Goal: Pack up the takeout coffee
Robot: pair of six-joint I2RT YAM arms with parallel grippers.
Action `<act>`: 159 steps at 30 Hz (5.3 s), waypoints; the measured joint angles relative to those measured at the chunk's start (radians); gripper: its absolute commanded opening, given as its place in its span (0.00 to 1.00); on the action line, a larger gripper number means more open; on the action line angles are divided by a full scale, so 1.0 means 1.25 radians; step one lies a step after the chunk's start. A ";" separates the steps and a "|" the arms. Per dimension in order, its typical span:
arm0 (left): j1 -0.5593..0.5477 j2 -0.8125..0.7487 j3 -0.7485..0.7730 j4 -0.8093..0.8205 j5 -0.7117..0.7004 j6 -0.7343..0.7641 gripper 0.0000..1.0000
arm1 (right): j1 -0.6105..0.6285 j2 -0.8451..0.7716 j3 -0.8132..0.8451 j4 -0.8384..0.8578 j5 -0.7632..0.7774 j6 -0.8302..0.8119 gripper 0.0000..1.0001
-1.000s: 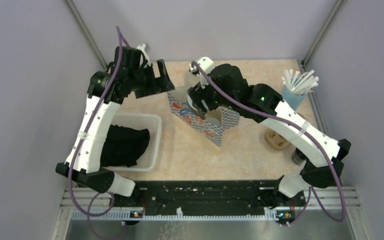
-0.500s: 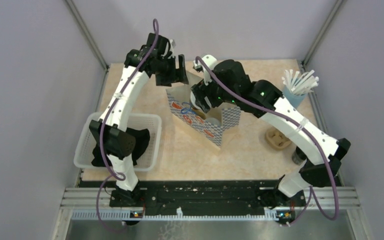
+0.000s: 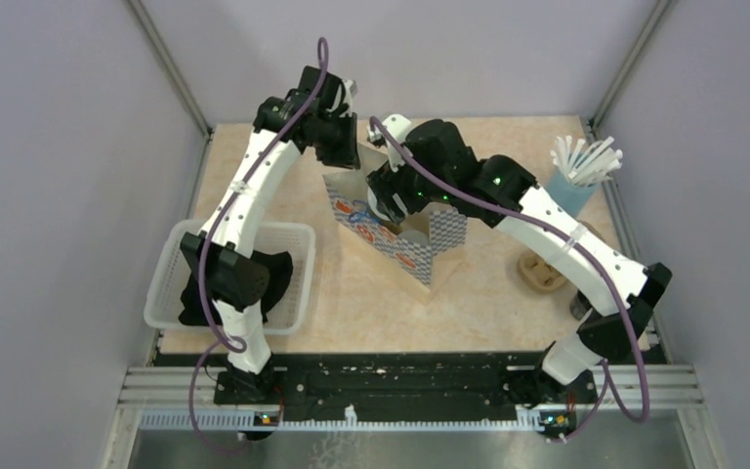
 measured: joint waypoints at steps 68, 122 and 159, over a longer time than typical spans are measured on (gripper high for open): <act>-0.075 -0.267 -0.370 0.379 0.023 0.016 0.00 | 0.018 0.011 -0.230 0.199 0.103 -0.145 0.62; -0.079 -0.323 -0.450 0.404 -0.006 0.100 0.00 | 0.050 -0.023 -0.356 0.335 0.141 -0.212 0.61; -0.057 -0.360 -0.523 0.511 -0.030 0.128 0.00 | 0.044 0.014 -0.372 0.411 0.163 -0.229 0.62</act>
